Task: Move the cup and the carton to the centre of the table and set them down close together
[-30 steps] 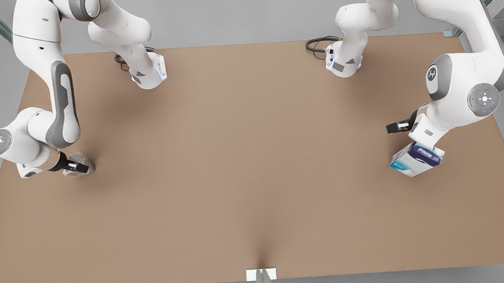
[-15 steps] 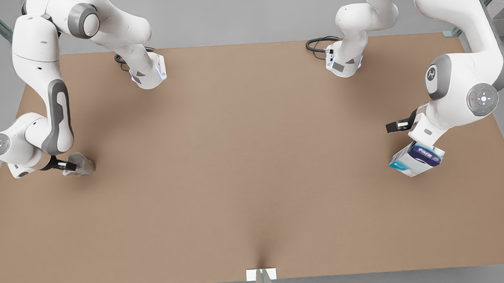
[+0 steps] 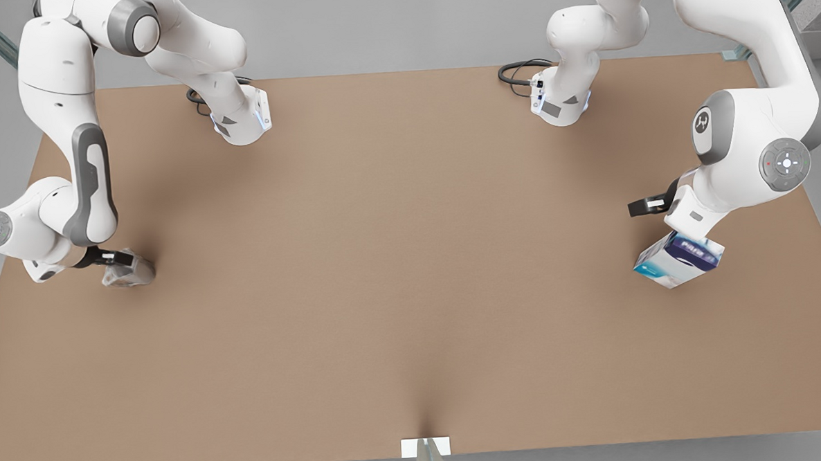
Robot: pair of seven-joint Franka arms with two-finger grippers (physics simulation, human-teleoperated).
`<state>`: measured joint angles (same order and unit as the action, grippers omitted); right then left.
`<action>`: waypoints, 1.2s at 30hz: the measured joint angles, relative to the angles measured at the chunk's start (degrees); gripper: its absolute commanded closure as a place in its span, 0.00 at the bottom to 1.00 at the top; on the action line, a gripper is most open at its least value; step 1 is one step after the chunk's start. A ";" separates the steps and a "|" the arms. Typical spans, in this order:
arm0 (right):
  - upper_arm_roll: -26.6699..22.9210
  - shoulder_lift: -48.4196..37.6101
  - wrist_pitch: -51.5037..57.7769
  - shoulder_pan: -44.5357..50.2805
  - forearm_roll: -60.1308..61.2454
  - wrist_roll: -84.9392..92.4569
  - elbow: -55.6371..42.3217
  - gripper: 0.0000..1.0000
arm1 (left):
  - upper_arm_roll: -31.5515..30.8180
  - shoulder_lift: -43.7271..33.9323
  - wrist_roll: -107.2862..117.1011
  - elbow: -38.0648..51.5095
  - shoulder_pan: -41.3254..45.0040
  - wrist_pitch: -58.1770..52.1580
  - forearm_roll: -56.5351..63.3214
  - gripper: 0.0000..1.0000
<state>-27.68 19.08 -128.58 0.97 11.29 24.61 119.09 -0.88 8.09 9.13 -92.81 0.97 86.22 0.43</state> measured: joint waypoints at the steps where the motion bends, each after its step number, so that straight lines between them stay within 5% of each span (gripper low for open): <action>1: 0.00 0.00 -0.04 0.00 0.45 0.00 0.00 0.00 | 0.00 0.00 -0.04 0.00 0.00 0.00 0.00 0.00; 27: 3.95 1.05 -1.92 0.36 0.93 9.06 4.21 0.00 | 0.00 0.53 -0.08 0.09 0.00 0.35 0.07 0.00; 29: 3.95 1.23 -2.51 0.35 0.93 9.05 4.16 0.16 | 0.00 0.53 -0.08 0.09 0.00 0.35 0.08 0.00; 30: 3.95 1.22 -2.80 0.35 0.93 9.10 4.13 0.36 | 0.00 0.71 -0.08 0.14 0.00 0.35 0.06 0.00; 31: 3.95 1.23 -2.97 0.44 0.92 9.22 4.13 0.67 | 0.00 0.87 -0.08 0.17 0.00 0.35 0.06 0.00; 32: 3.95 1.31 -3.08 0.44 0.93 9.23 4.05 0.79 | 0.00 0.88 -0.08 0.18 0.00 0.35 0.05 0.00; 36: 3.95 2.20 -8.47 1.58 0.75 9.23 4.70 0.79 | 0.00 1.04 -0.08 0.18 0.00 0.35 0.05 0.00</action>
<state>-23.73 21.27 -137.05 2.55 12.04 33.83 123.80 -0.88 9.13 9.05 -92.64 0.97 86.57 0.48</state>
